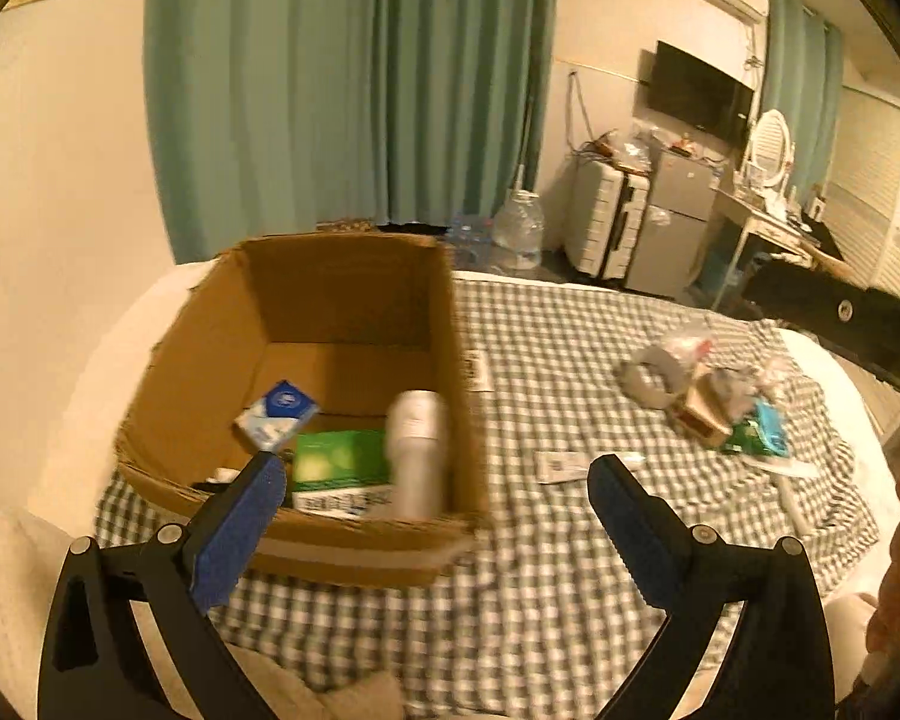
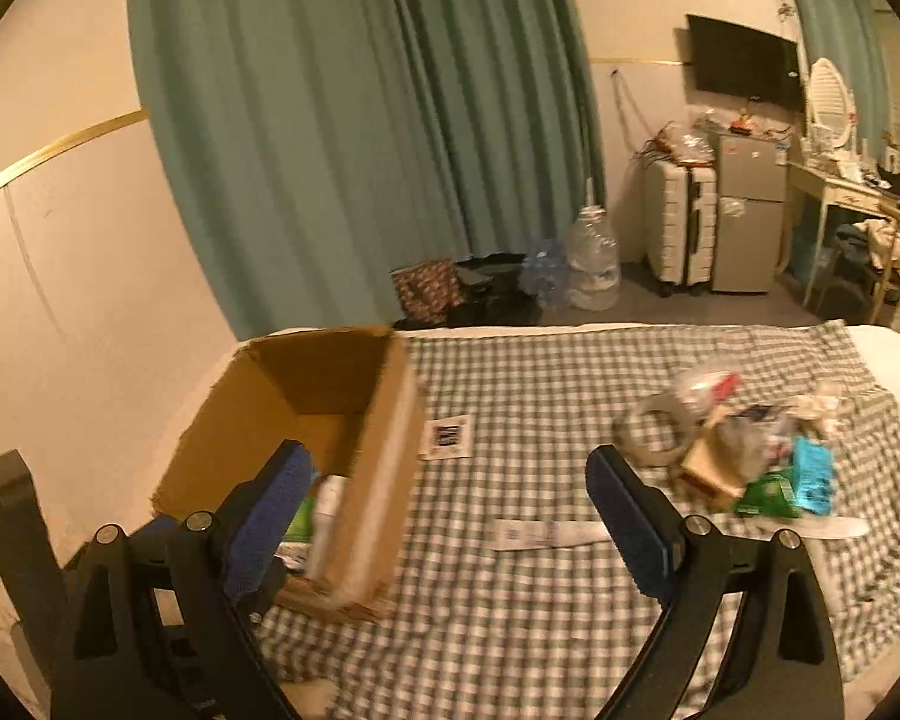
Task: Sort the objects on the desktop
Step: 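Open both tools to drop the cup and tissue pack into the box, then grasp the white toothpaste tube with left tool while right tool grips the white strip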
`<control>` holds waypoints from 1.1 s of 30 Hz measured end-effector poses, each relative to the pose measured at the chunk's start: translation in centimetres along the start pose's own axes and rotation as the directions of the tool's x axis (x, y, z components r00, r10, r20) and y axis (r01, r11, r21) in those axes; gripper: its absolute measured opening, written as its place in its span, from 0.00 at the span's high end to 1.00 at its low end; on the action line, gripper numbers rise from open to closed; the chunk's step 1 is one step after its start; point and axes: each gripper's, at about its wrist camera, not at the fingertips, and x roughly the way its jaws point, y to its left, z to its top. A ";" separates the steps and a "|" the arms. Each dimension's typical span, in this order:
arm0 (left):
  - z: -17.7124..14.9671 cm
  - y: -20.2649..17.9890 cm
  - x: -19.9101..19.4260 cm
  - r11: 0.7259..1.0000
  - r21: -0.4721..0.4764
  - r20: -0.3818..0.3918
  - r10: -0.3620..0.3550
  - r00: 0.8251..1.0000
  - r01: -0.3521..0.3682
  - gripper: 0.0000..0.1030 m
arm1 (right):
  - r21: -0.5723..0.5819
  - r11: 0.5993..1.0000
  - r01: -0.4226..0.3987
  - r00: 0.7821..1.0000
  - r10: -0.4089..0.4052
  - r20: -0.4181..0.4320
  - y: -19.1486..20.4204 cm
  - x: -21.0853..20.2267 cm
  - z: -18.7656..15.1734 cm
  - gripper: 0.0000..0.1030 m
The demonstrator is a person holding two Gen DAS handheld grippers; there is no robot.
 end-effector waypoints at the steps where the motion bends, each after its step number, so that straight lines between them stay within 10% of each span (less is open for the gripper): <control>1: -0.1 -0.9 -0.2 1.000 0.002 0.002 -0.009 1.000 0.009 0.00 | 0.001 1.000 0.015 1.000 -0.015 0.007 -0.8 -0.7 -0.2 0.09; 18: -4.4 -13.6 3.2 0.994 0.103 -0.072 -0.040 0.997 0.047 0.00 | 0.218 0.938 0.271 0.963 -0.267 -0.048 -20.6 -5.7 -5.4 0.09; 33: -6.4 -17.0 17.5 0.979 0.184 -0.140 0.108 0.984 -0.082 0.00 | 0.369 0.848 0.379 0.918 -0.295 -0.266 -32.8 1.3 -12.9 0.09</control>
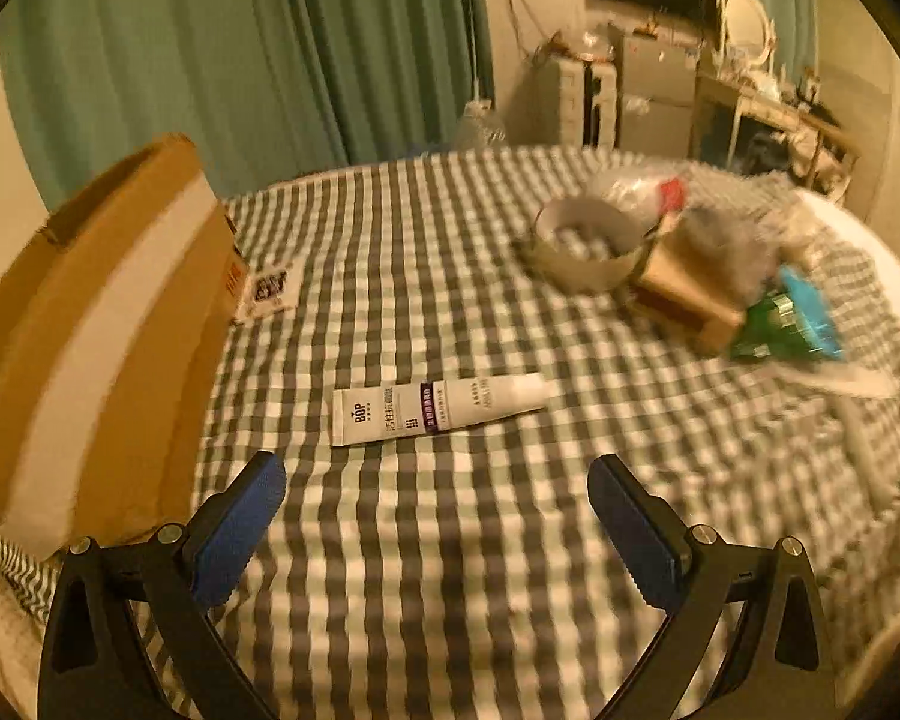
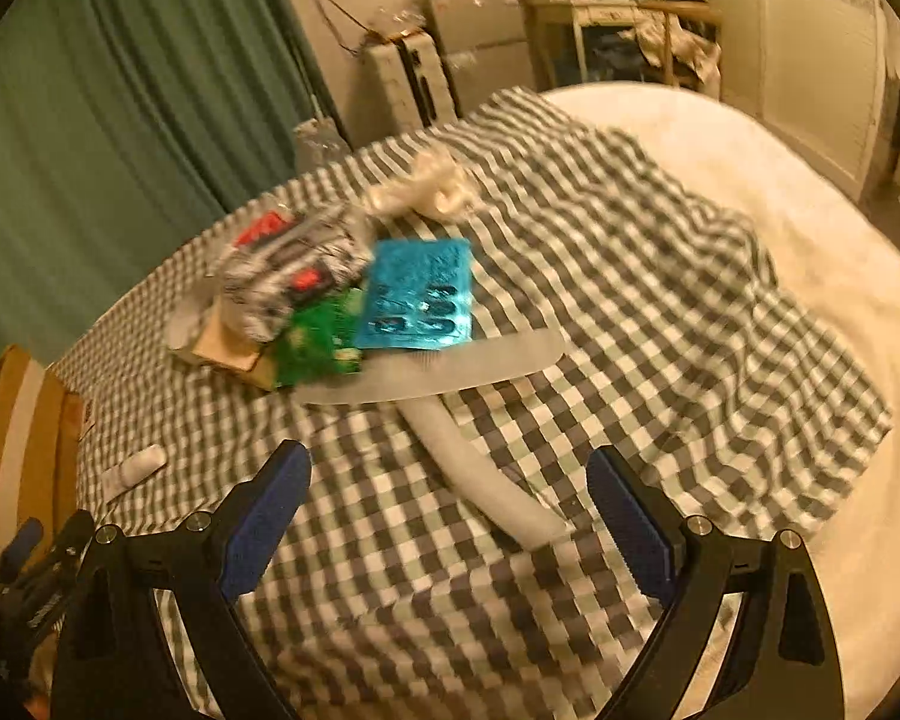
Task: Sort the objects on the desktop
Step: 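Grasp the white toothpaste tube with left tool while right tool grips the white strip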
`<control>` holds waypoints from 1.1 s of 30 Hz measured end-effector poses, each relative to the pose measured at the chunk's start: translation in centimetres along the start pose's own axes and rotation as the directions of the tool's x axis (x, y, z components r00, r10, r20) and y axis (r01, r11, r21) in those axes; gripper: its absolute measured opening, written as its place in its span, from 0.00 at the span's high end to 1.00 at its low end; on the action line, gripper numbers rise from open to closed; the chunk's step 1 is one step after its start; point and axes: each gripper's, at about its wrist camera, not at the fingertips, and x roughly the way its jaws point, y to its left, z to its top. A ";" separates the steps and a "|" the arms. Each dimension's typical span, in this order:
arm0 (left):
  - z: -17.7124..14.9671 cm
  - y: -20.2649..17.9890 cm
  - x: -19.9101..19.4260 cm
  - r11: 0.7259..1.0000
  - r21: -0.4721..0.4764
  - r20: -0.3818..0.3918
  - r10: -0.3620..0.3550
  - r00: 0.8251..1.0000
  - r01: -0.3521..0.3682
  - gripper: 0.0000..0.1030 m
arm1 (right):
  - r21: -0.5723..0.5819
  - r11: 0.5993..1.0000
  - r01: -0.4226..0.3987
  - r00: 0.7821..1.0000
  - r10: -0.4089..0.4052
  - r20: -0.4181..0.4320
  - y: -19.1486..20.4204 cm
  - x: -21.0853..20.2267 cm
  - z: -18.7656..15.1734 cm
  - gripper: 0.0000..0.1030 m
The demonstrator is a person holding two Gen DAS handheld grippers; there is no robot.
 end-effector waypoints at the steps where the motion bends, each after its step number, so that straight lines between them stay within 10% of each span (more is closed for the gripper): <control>1: 0.1 0.0 0.9 1.000 0.007 -0.006 0.006 1.000 -0.006 0.00 | 0.004 1.000 0.001 1.000 -0.001 -0.010 -0.1 0.7 0.1 0.09; 12: 0.9 1.5 7.1 0.999 0.014 -0.024 0.043 0.999 -0.043 0.00 | 0.096 0.994 -0.050 0.996 0.057 -0.068 -0.5 7.5 2.5 0.09; 19: 1.2 1.9 7.8 0.999 0.016 0.022 -0.042 0.999 0.042 0.02 | 0.107 0.991 -0.080 0.996 0.083 -0.028 -0.5 8.3 3.6 0.52; 21: 1.3 2.0 7.6 0.996 0.018 0.045 -0.085 0.995 0.084 0.29 | 0.112 0.989 -0.097 0.995 0.100 -0.020 -0.5 8.1 3.6 0.60; 25: 1.5 1.8 7.5 0.990 0.050 0.042 -0.137 0.990 0.134 0.43 | 0.120 0.986 -0.118 0.993 0.119 0.002 -0.6 7.5 3.8 0.81; 33: 3.2 0.8 7.3 0.976 0.126 0.016 -0.182 0.983 0.179 0.79 | 0.139 0.973 -0.185 0.983 0.180 0.045 -0.5 6.2 4.4 0.88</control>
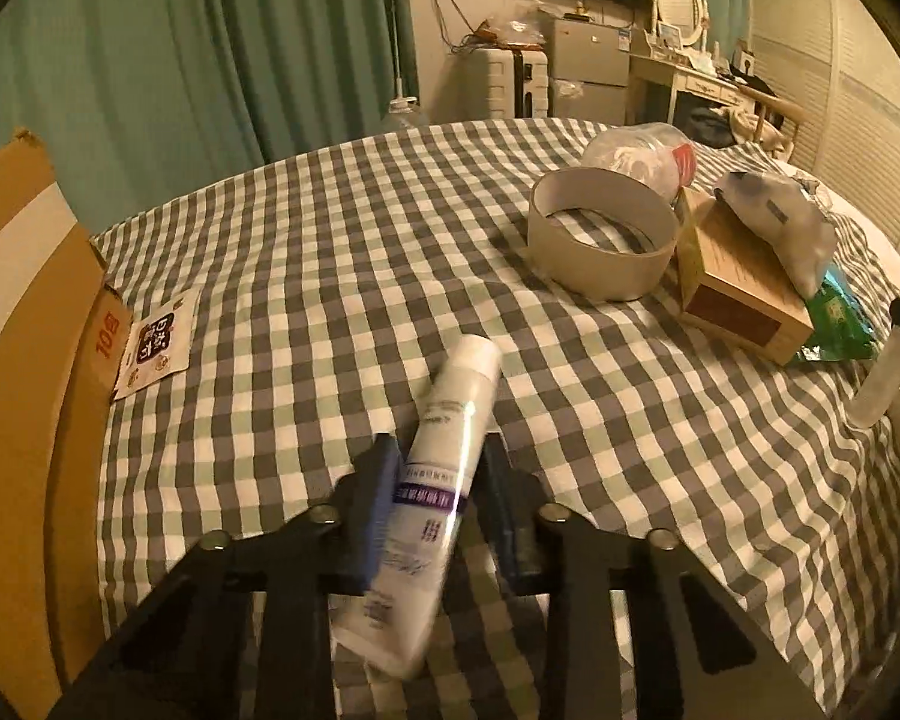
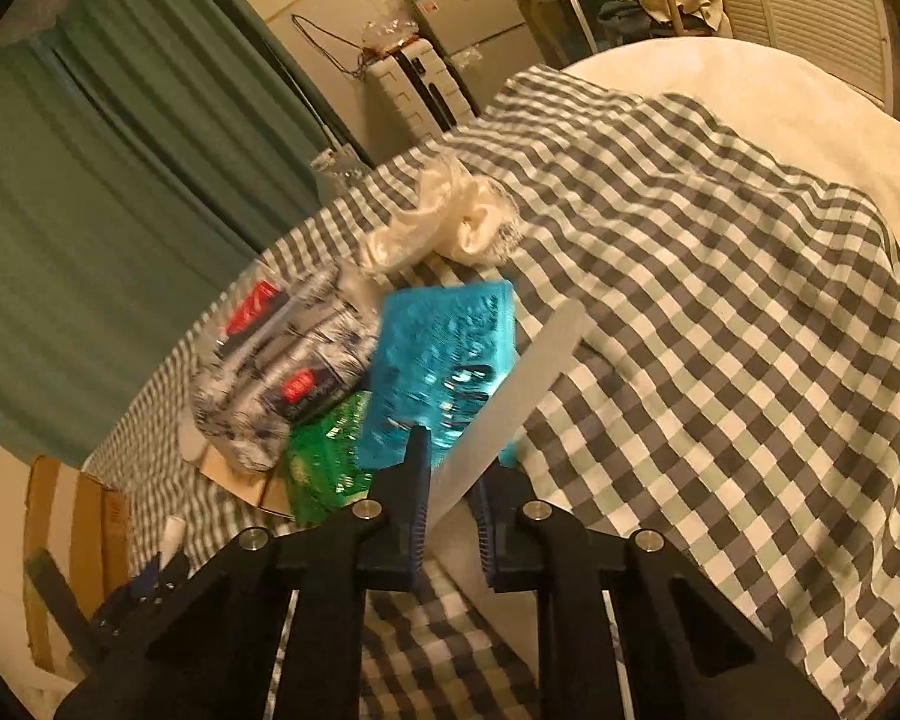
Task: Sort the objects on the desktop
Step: 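Grasp the white toothpaste tube with left tool while right tool grips the white strip, then carry the toothpaste tube in left tool over the cardboard box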
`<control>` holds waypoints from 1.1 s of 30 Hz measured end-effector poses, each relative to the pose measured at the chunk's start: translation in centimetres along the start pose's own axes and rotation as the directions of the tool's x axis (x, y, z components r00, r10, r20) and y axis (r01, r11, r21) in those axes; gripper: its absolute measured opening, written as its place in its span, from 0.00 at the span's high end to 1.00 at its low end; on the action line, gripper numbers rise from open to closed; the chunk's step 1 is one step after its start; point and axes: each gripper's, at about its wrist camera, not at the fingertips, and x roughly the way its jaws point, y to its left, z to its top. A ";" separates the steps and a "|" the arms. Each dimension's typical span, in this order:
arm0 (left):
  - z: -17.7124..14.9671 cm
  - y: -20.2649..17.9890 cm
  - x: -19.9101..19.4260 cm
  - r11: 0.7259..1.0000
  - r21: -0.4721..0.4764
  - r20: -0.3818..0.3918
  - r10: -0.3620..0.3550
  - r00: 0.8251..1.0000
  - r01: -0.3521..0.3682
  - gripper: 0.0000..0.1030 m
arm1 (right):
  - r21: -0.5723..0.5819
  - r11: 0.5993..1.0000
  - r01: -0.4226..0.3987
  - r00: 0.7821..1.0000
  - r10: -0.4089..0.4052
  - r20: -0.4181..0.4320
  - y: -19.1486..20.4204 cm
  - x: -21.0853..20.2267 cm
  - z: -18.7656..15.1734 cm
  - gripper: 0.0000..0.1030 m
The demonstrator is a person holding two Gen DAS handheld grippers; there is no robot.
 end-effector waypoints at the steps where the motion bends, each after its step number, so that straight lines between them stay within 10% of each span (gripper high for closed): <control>1: 0.0 0.1 -0.1 1.000 0.000 -0.005 -0.008 1.000 0.008 0.82 | -0.006 1.000 -0.003 1.000 0.003 0.005 0.1 -0.2 0.1 0.89; 33: 3.0 0.5 -17.6 0.986 -0.115 0.092 -0.108 0.990 0.118 0.83 | -0.421 0.900 -0.113 0.982 0.166 0.090 14.7 -13.0 -3.7 0.97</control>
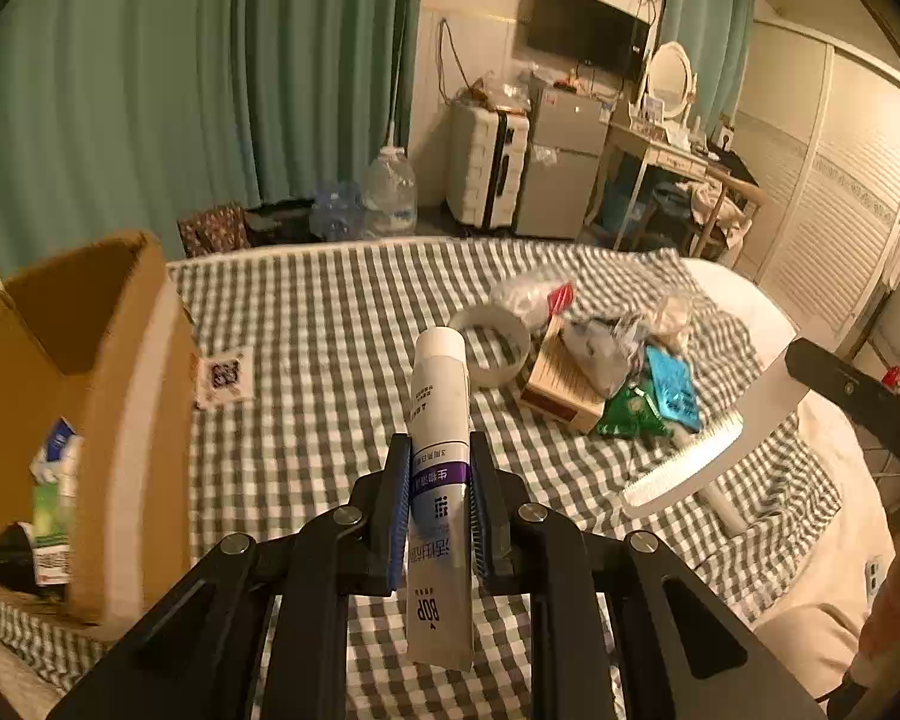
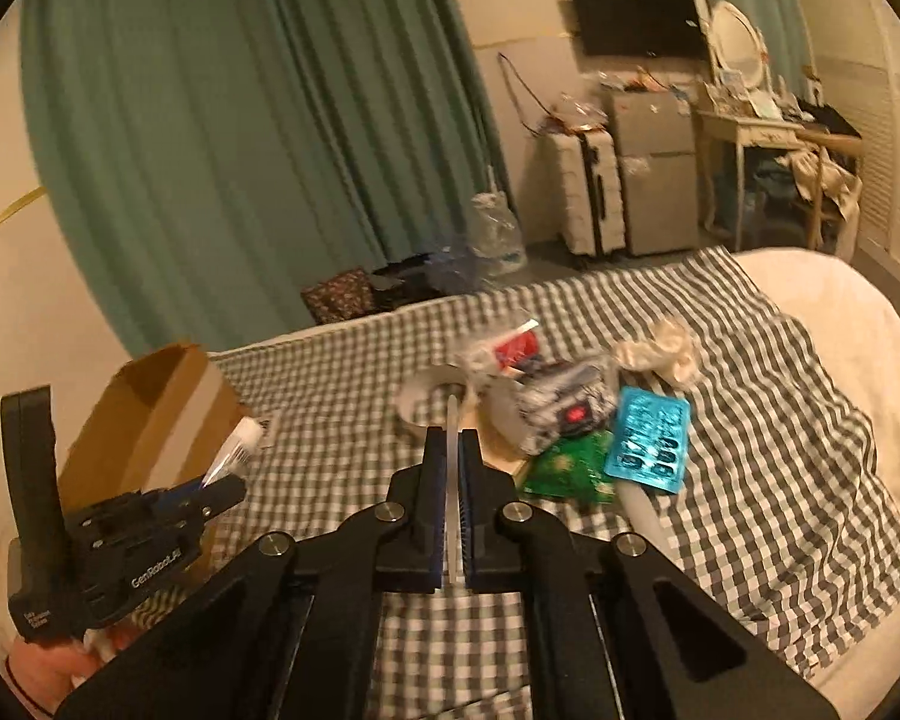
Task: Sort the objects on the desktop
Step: 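Carry the toothpaste tube in left tool over the cardboard box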
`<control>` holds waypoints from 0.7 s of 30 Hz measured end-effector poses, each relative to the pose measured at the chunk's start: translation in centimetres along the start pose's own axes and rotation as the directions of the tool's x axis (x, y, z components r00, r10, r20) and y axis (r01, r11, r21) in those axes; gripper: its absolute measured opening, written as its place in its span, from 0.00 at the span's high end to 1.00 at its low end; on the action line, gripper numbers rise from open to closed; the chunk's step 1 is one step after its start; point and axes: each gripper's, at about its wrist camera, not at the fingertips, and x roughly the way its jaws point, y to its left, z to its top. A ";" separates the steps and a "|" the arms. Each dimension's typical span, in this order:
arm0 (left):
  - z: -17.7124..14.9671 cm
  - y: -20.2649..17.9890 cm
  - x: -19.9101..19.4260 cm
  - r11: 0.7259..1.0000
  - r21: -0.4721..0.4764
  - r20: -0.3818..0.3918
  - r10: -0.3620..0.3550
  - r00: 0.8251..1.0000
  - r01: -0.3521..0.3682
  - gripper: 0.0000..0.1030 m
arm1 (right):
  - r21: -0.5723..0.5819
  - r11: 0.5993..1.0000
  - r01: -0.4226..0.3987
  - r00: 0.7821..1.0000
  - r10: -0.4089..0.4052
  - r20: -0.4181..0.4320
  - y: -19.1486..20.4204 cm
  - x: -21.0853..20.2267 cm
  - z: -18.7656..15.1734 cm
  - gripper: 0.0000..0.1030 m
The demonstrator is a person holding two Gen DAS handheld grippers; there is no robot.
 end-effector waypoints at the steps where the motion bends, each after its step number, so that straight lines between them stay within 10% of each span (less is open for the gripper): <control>1: 0.3 0.1 -0.8 1.000 -0.001 0.009 -0.001 1.000 0.001 0.83 | -0.006 1.000 -0.011 1.000 0.011 0.008 0.6 -0.6 0.2 0.97; 21: 6.9 5.1 -13.0 1.000 0.015 0.160 0.024 0.987 -0.027 0.83 | -0.188 0.972 -0.139 0.982 0.160 0.102 13.7 -7.0 4.4 0.97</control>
